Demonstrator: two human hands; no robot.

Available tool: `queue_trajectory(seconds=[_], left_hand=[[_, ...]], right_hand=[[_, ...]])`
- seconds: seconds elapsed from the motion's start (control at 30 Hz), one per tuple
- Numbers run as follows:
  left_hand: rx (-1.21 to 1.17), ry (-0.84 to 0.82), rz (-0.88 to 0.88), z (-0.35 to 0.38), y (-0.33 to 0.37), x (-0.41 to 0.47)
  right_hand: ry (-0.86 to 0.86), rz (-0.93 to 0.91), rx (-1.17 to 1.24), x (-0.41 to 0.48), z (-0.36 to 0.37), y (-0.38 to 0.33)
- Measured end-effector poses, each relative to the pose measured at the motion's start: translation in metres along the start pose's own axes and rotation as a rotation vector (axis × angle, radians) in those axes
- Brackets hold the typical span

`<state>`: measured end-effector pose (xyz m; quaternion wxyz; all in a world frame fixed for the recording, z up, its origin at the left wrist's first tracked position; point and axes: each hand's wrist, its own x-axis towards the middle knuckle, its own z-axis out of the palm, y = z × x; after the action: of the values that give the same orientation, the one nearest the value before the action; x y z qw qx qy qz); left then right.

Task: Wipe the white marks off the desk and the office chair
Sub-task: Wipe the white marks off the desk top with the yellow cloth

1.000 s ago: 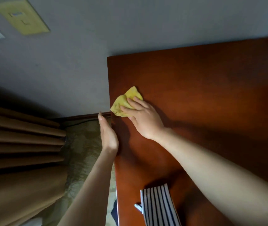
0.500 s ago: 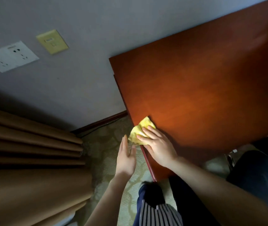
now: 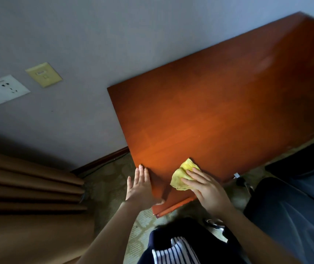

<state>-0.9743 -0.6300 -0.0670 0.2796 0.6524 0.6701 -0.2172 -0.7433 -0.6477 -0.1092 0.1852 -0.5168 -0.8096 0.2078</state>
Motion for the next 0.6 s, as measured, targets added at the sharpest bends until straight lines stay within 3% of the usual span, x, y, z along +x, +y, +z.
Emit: queue_trajectory(seconds=[0.3, 0.43, 0.6], left_hand=[[0.093, -0.05, -0.014, -0.005, 0.009, 0.004], [0.112, -0.049, -0.012, -0.007, 0.007, 0.004], [0.058, -0.027, 0.022, -0.007, 0.003, 0.001]], right_hand=[[-0.071, 0.129, -0.091, 0.034, -0.078, 0.114], [-0.03, 0.391, -0.069, 0.062, -0.101, 0.141], [0.167, 0.697, -0.05, 0.091, -0.09, 0.124]])
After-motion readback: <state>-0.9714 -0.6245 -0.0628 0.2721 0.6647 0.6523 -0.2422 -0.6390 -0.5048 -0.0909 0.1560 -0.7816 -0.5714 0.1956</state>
